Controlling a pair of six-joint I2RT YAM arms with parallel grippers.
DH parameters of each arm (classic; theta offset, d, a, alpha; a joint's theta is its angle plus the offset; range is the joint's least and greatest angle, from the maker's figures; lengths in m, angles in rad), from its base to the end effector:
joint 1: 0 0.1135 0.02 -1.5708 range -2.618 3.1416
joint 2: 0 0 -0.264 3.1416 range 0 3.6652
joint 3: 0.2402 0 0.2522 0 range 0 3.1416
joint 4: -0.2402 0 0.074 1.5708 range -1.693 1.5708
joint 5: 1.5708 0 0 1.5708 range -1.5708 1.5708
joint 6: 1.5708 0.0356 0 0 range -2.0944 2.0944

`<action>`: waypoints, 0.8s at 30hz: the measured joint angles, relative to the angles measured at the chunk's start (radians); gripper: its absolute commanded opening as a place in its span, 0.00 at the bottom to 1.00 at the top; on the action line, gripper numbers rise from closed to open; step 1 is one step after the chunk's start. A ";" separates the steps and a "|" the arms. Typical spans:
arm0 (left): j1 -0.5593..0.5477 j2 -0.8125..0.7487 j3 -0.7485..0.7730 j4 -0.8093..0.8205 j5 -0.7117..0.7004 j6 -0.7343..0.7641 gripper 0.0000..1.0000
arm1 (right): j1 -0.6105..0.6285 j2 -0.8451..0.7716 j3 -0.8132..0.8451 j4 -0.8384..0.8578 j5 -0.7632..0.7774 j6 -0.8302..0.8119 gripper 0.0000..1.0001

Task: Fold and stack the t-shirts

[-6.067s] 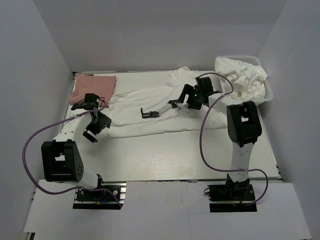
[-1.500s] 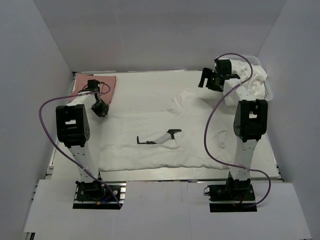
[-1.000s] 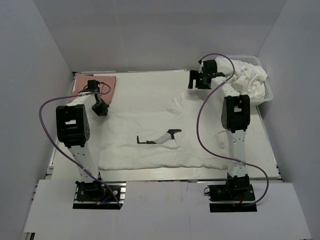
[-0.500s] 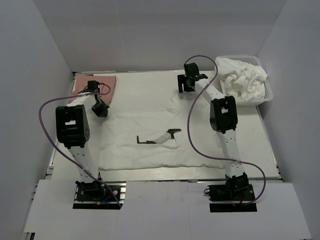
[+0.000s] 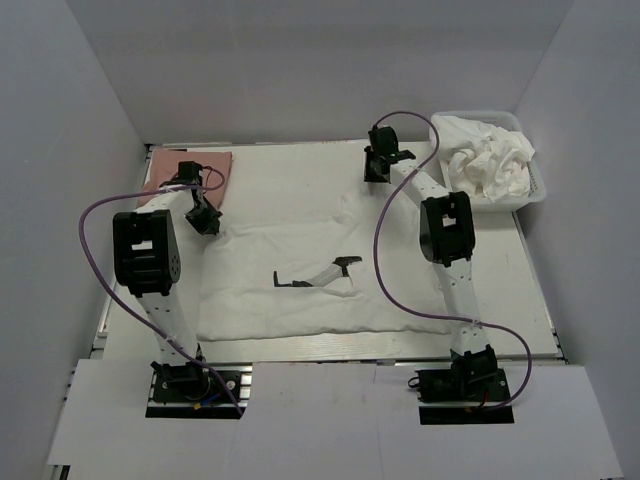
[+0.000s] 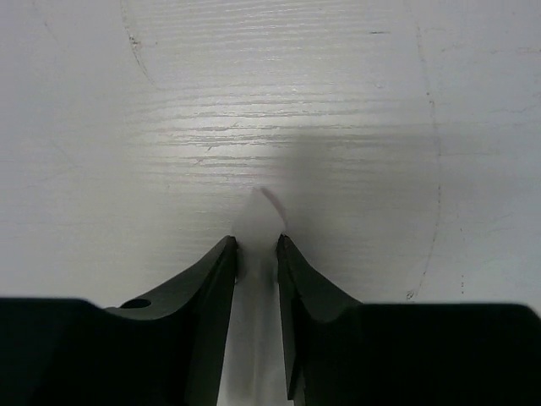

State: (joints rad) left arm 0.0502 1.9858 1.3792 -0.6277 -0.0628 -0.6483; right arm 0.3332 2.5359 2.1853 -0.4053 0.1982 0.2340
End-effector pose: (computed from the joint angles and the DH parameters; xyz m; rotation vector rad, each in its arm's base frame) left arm 0.3975 0.0222 0.1614 -0.9726 2.6270 -0.0561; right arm 0.5381 0.1788 0.1613 -0.0155 2.3090 0.0584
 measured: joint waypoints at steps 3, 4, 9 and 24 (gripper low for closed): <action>0.000 0.000 0.000 0.000 0.005 0.002 0.00 | -0.001 -0.022 -0.055 0.061 0.001 0.014 0.18; 0.000 0.000 0.000 0.000 0.005 0.004 0.00 | -0.002 -0.038 -0.084 0.080 0.000 0.014 0.06; 0.000 -0.006 -0.002 -0.002 0.005 0.006 0.00 | 0.000 -0.126 -0.230 0.130 0.010 -0.014 0.00; 0.000 -0.411 -0.294 0.031 0.000 -0.006 0.00 | 0.037 -0.896 -1.058 0.383 -0.029 -0.047 0.00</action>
State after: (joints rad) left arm 0.0502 1.5749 1.0847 -0.5972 -0.0631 -0.6540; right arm 0.3706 1.6394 1.1271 -0.0227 0.1688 0.1875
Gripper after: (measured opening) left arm 0.009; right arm 0.023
